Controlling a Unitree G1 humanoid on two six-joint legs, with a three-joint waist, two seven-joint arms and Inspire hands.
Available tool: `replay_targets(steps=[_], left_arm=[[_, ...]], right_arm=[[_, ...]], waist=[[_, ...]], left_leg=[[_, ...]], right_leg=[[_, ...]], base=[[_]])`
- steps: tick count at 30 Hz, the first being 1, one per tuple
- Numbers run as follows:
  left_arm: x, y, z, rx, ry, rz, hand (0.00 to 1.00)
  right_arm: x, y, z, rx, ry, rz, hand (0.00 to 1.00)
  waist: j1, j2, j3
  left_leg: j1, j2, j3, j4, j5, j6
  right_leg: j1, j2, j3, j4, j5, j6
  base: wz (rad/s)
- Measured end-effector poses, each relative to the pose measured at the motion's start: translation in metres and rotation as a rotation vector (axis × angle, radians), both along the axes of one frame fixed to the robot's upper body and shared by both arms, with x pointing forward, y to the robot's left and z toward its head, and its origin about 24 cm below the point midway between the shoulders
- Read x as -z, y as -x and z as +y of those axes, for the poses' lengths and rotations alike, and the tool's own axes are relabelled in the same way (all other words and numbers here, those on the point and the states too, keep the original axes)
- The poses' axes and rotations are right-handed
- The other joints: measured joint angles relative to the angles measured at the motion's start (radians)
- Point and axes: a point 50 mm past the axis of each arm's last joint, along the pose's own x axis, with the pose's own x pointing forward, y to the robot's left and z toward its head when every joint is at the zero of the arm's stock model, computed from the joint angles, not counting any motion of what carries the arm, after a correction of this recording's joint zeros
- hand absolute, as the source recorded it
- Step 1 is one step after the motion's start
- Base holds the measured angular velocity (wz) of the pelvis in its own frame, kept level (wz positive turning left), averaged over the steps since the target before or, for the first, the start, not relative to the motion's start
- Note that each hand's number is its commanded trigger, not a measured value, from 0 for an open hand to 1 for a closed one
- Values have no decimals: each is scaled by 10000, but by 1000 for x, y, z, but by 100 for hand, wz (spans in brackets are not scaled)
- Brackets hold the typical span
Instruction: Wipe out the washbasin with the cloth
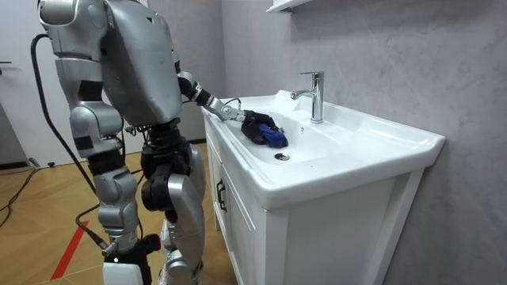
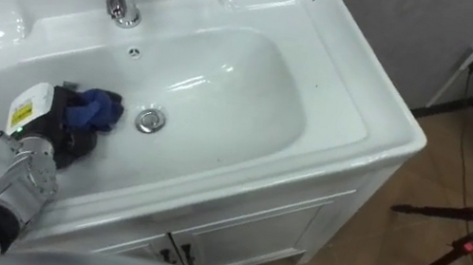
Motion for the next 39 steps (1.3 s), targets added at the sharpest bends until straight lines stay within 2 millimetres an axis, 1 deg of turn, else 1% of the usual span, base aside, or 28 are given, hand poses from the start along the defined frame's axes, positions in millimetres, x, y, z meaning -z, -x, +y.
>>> replay_targets(steps=[4, 10, 11, 13, 14, 15, 16, 19, 20, 21, 22, 24, 28, 29, 33, 35, 37, 39], left_arm=[[1, 5, 5, 75, -307, 112, 100], [1, 9, 5, 177, -600, 102, 100], [1, 9, 5, 182, -601, 82, 100], [1, 8, 5, 198, -594, 43, 100], [0, 7, 4, 221, -564, -6, 100], [-1, 6, 3, 234, -547, -43, 100], [-2, 5, 3, 257, -538, -126, 100], [-4, 3, 1, 315, -510, -292, 100], [-3, 3, -1, 315, -493, -305, 100], [-3, 4, -1, 307, -487, -322, 100], [-3, 3, -3, 306, -461, -359, 100], [-3, 3, -5, 296, -438, -431, 100], [-11, -1, -7, 360, -335, -982, 100], [-14, -2, -8, 411, -297, -1142, 100], [-17, -2, -9, 432, -204, -1369, 100], [-19, -4, -10, 455, -134, -1514, 100], [-20, -5, -10, 364, 11, -1600, 100], [-23, -8, -13, 469, 99, -1729, 100]], right_arm=[[0, 0, -1, 17, 17, -32, 0], [-1, -3, -3, 13, 80, -339, 0], [-1, -5, -4, 9, 119, -423, 0], [-1, -9, -4, 7, 202, -535, 0], [-1, -12, -4, -3, 263, -615, 0], [-1, -14, -4, -14, 283, -655, 0], [-1, -17, -4, -46, 337, -752, 0], [-1, -23, -4, 87, 438, -1130, 0], [-1, -25, -4, 156, 453, -1306, 0], [-1, -26, -4, 197, 450, -1371, 0], [-1, -27, -4, 352, 439, -1502, 0], [0, -27, -3, 655, 428, -1633, 0], [0, -27, -2, 1129, 473, -1842, 0], [0, -29, -2, 1180, 536, -1965, 0], [0, -33, -2, 1501, 589, -2421, 0], [0, -37, 0, 1714, 469, -2698, 0], [0, -41, 1, 1810, 404, -2791, 0], [1, -41, 2, 1880, 367, -2866, 0]], waist=[[0, 46, 6], [-4, 114, 28], [-15, 115, 29], [-24, 124, 36], [-46, 166, 62], [-45, 149, 52], [-45, 165, 61], [-40, 166, 72], [-40, 209, 99], [-42, 200, 106], [-43, 241, 143], [-47, 275, 166], [-76, 271, 169], [-46, 252, 189], [-26, 205, 220], [-25, 166, 252], [-29, 167, 254], [-25, 172, 273]], left_leg=[[42, 43, -280, 14, 39, -64], [77, 62, -417, 32, 67, -105], [58, 59, -540, 31, 66, -105], [33, 56, -598, 30, 66, -105], [2, 54, -686, 30, 66, -106], [-22, 49, -752, 31, 66, -106], [-86, 47, -836, 34, 66, -106], [-135, 40, -925, 32, 66, -106], [-127, 36, -985, 32, 66, -106], [-123, 33, -1051, 32, 66, -106], [-123, 30, -1088, 32, 66, -106], [-148, 30, -1106, 35, 67, -105], [-432, 33, -1342, 49, 67, -105], [-477, 32, -1362, 43, 68, -106], [-508, 33, -1383, 39, 68, -107], [-580, 33, -1386, 40, 68, -107], [-625, 22, -1398, 41, 67, -108], [-683, 10, -1472, 41, 67, -108]], right_leg=[[60, 53, -3, 4, -22, -94], [152, 55, -99, -6, -50, -145], [157, 48, -139, -8, -58, -153], [163, 35, -202, -27, -65, -155], [175, 19, -279, -60, -72, -154], [178, 9, -315, -83, -74, -151], [178, -7, -393, -138, -74, -150], [205, -32, -527, -187, -95, -154], [236, -37, -544, -194, -112, -156], [253, -40, -556, -201, -122, -157], [276, -45, -569, -221, -141, -160], [302, -51, -607, -287, -153, -166], [203, -84, -858, -349, -163, -184], [165, -87, -879, -351, -161, -188], [236, -116, -1037, -367, -161, -188], [216, -131, -1120, -379, -162, -186], [218, -143, -1129, -442, -162, -186], [232, -162, -1193, -529, -162, -181]], base=[[0], [5], [8], [12], [17], [22], [22], [17], [10], [8], [9], [11], [18], [14], [8], [11], [7], [14]])
